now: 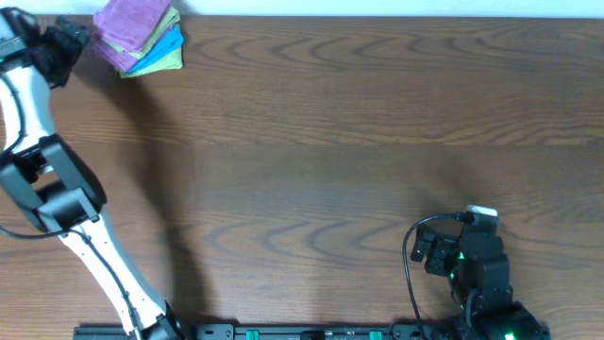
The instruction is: Fold the cloth
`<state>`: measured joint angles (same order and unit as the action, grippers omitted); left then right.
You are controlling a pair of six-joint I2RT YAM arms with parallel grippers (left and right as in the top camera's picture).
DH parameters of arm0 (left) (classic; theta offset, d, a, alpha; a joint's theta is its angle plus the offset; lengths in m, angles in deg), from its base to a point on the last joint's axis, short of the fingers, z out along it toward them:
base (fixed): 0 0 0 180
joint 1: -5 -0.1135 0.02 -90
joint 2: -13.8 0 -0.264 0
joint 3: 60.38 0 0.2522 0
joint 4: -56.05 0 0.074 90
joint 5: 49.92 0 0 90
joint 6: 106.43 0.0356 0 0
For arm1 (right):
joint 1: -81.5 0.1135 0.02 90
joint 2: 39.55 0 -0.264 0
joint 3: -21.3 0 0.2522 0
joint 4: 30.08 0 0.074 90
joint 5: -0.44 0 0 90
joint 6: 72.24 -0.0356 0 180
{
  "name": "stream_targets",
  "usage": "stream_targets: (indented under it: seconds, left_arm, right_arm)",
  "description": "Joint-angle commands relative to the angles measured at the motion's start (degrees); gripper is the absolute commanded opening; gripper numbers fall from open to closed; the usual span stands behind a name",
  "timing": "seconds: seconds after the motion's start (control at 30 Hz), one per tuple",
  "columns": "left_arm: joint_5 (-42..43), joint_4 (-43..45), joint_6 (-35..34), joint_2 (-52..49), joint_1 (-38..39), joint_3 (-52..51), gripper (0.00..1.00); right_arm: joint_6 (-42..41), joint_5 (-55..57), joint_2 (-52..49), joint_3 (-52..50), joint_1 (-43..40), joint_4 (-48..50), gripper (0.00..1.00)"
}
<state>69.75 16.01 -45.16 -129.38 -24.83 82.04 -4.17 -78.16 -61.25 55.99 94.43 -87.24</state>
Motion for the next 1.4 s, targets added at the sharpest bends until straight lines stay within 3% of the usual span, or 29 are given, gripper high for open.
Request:
stream_targets:
  seconds: [0.0,0.17,0.27,0.43,0.47,0.6,0.73,0.83,0.97,1.23,1.37]
  left_arm:
    - [2.19,-1.20,-0.87,1.70,-1.92,1.27,0.96]
    - [3.63,-6.49,2.23,5.20,-2.40,1.27,0.96]
    - [3.91,-13.94,9.60,11.08,-1.36,1.27,0.96]
    - [-4.44,-25.24,18.38,22.67,3.10,1.27,1.00]
    - [-6.58,-27.36,19.41,24.87,4.26,1.27,0.93]
    - [-7.67,-37.57,24.57,33.64,11.17,1.18,0.85]
    - [-7.96,-48.33,24.92,39.93,17.27,0.52,0.68]
    - [-10.32,-51.65,24.85,46.49,20.98,-2.16,0.64]
    - [-17.94,-50.97,21.16,62.66,24.83,-12.41,0.72]
    - [-17.07,-51.47,17.03,90.05,25.38,-28.41,0.96]
    - [-15.98,-54.86,16.68,96.04,25.35,-30.91,0.96]
  right_arm:
    - [-0.76,0.57,0.13,-0.22,0.15,0.13,0.99]
    - [-0.76,0.57,0.15,-0.22,0.15,0.13,0.99]
    - [-0.76,0.57,0.13,-0.22,0.15,0.13,0.99]
    - [-0.76,0.57,0.15,-0.22,0.15,0.13,0.99]
    - [-0.76,0.57,0.15,-0.22,0.15,0.13,0.99]
    - [-0.76,0.57,0.15,-0.22,0.15,0.13,0.99]
    - [-0.76,0.57,0.15,-0.22,0.15,0.13,0.99]
    - [-0.76,0.57,0.15,-0.22,0.15,0.13,0.99]
    - [-0.76,0.57,0.15,-0.22,0.15,0.13,0.99]
    - [-0.76,0.57,0.15,-0.22,0.15,0.13,0.99]
    - [-0.76,0.57,0.13,-0.22,0.15,0.13,0.99]
